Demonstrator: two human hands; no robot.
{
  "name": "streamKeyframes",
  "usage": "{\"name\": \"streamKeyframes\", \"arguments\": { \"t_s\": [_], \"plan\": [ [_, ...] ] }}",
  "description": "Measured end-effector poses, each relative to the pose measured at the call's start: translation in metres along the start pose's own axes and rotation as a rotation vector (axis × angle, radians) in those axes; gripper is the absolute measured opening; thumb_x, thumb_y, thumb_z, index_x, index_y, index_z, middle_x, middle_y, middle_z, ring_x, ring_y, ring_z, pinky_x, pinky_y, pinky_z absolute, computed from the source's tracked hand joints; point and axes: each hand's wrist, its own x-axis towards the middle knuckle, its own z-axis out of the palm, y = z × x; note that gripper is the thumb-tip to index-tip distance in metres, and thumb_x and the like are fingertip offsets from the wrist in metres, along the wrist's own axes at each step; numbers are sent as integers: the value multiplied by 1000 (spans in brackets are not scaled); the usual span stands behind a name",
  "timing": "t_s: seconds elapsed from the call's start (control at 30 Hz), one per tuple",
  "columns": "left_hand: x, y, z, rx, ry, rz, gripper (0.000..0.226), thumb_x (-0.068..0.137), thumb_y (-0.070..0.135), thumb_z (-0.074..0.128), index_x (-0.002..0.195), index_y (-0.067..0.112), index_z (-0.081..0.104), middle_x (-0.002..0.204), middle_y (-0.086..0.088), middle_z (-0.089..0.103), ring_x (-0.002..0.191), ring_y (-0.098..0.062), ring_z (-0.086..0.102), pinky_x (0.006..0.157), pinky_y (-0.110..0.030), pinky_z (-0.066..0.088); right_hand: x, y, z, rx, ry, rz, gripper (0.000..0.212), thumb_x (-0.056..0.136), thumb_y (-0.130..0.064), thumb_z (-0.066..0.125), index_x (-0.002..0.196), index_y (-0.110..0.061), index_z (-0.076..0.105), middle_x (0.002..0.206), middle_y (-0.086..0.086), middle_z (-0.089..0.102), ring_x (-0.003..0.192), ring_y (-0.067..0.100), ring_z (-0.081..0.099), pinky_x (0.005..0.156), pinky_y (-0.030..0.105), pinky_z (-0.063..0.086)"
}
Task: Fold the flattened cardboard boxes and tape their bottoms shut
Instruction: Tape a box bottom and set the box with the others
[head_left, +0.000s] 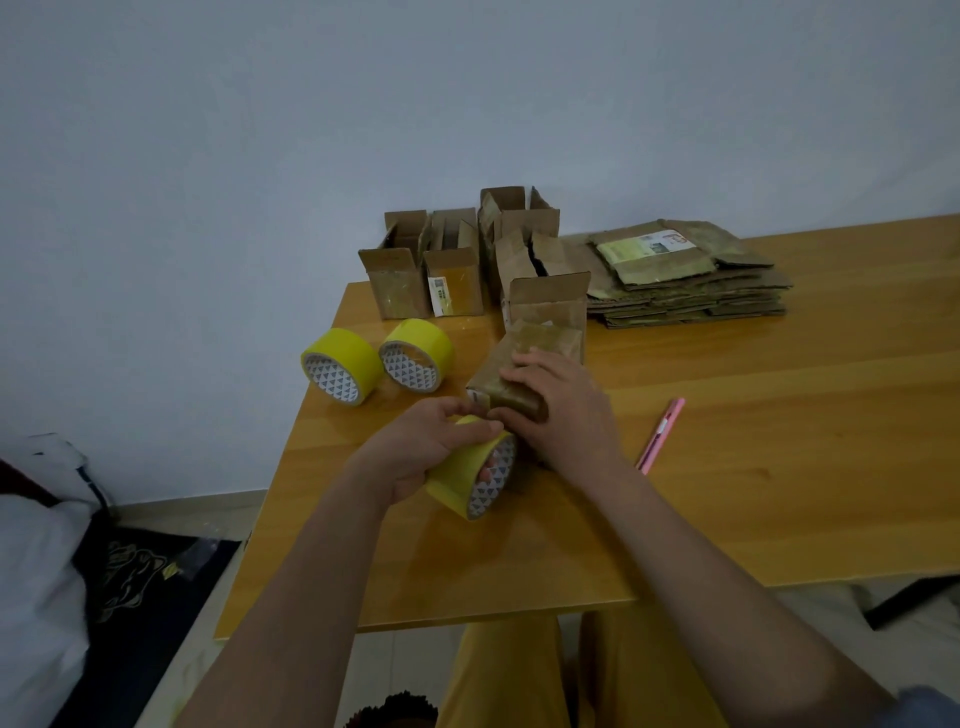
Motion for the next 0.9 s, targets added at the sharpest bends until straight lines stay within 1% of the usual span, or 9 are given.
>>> {"name": "streamKeyframes", "arguments": {
  "t_s": [0.17,0.4,0.5,0.6,0.67,0.7,0.8,0.83,0.9],
  "plan": [
    [1,8,-10,156,-51,-15,32,85,12,71,115,5,64,81,-17,65,61,-19,63,55,-26,56,1,5,-1,-19,3,-42,43,79,-41,75,115,-19,68,124,-1,65,122,18,55,108,40,42],
    [3,7,-17,168,-80,-24,31,86,12,70,115,3,65,65,-8,65,58,-17,60,52,-25,52,2,4,-1,-1,10,-12,43,82,-51,62,113,-21,67,124,-2,64,123,16,53,112,40,37],
    [-1,4,-21,179,-90,10,31,87,15,69,117,8,66,75,-6,70,67,-20,65,58,-28,56,1,3,1,-12,9,-21,42,82,-46,69,115,-20,66,126,-1,62,125,17,52,114,39,33],
    [-8,-2,-23,171,-83,46,39,79,22,72,117,14,67,105,-6,73,91,-25,71,75,-34,59,1,3,1,28,-1,-20,41,82,-40,73,117,-19,65,130,0,61,130,17,48,116,44,31],
    [-14,-6,-24,137,-71,73,41,78,22,72,117,15,66,110,-8,71,97,-25,70,78,-35,59,0,-1,-3,40,6,-36,45,83,-41,71,122,-19,64,137,0,56,136,18,42,117,46,29],
    [-16,-8,-25,132,-60,92,39,80,20,71,118,15,65,110,-10,71,98,-25,70,79,-35,59,-2,-4,-6,36,50,-63,45,85,-39,69,124,-18,63,139,1,54,137,18,40,118,41,27],
    [-24,-15,-31,142,-2,169,41,81,21,71,121,15,62,111,-13,70,100,-28,69,84,-40,59,-12,-24,-12,117,321,-174,21,89,-20,64,106,-8,69,113,7,63,109,17,54,97,16,36],
    [-26,-17,-32,136,14,187,45,78,24,72,121,16,61,111,-13,70,101,-29,69,87,-42,58,-17,-31,-12,177,325,-186,14,90,-15,62,99,-7,70,101,6,65,96,13,56,87,12,39],
    [-31,-19,-34,134,26,222,51,74,27,72,122,15,60,110,-13,70,102,-29,68,90,-46,56,-22,-47,-7,292,161,-152,15,92,-10,59,101,-6,71,93,3,66,84,3,54,75,9,41]
  ]
}}
